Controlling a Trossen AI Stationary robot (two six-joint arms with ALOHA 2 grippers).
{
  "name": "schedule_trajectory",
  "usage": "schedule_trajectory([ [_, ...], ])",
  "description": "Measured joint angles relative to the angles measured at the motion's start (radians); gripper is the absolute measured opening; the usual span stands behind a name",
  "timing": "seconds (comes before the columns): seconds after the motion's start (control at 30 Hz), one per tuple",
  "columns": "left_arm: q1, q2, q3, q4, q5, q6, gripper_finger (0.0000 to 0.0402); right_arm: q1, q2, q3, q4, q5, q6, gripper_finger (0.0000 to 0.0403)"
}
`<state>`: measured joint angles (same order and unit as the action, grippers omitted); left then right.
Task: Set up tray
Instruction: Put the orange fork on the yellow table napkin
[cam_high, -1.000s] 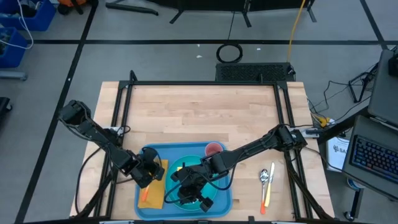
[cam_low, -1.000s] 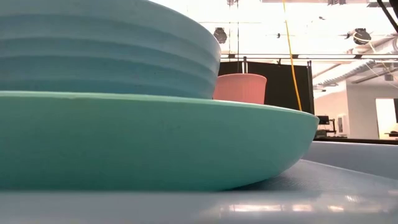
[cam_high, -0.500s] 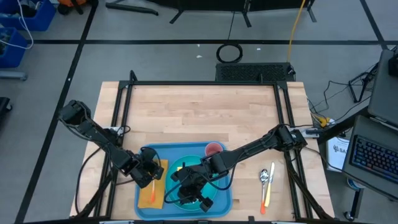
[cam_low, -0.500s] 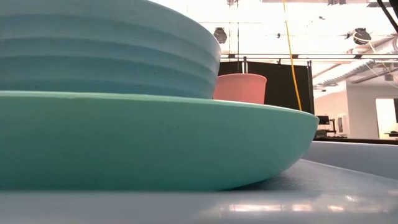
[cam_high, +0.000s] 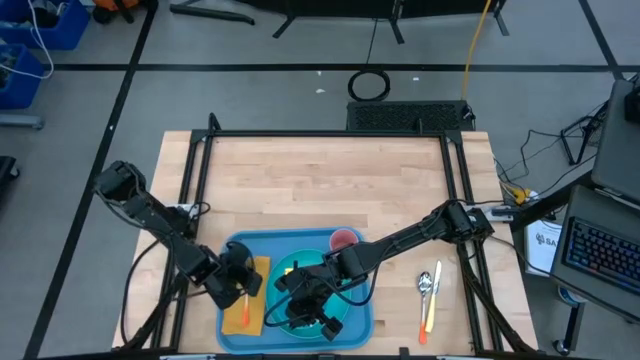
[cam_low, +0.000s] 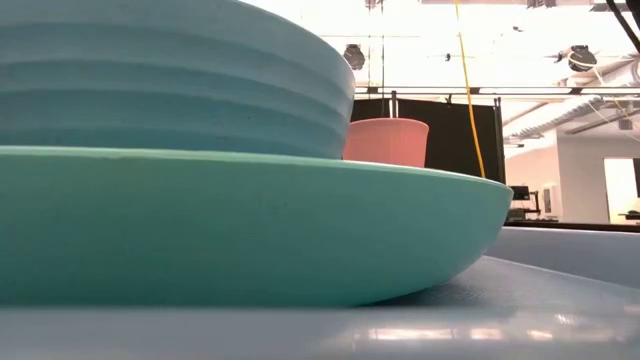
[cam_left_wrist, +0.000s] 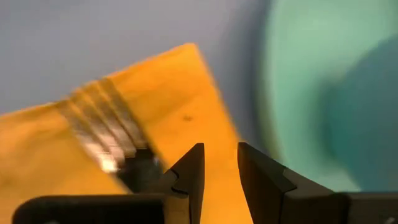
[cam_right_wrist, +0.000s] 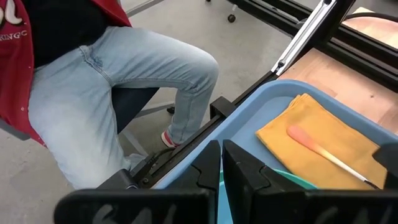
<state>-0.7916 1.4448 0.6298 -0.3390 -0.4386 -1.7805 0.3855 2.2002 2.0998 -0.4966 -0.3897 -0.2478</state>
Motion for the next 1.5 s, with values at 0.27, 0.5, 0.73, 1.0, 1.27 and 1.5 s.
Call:
schedule_trajectory([
  [0.27,-0.023,0.000,0.000,0.036,0.045,-0.023,0.0099,0.000,0.000,0.000,0.000,0.000,0.000,0.0008],
  [0.5,-0.039,0.000,0.000,0.024,0.103,-0.054,0.0099,0.000,0.000,0.000,0.000,0.000,0.000,0.0008],
  [0.73,-0.041,0.000,0.000,0.019,0.132,-0.058,0.0099,0.000,0.000,0.000,0.000,0.000,0.000,0.0008],
  [1.0,-0.042,0.000,0.000,0.009,0.169,-0.064,0.0099,0.000,0.000,0.000,0.000,0.000,0.001,0.0008],
  [1.27,-0.047,0.000,0.000,-0.006,0.195,-0.066,0.0099,0.000,0.000,0.000,0.000,0.000,0.001,0.0008],
  [1.5,-0.064,0.000,0.000,-0.010,0.202,-0.084,0.0099,0.000,0.000,0.000,0.000,0.000,0.001,0.0008],
])
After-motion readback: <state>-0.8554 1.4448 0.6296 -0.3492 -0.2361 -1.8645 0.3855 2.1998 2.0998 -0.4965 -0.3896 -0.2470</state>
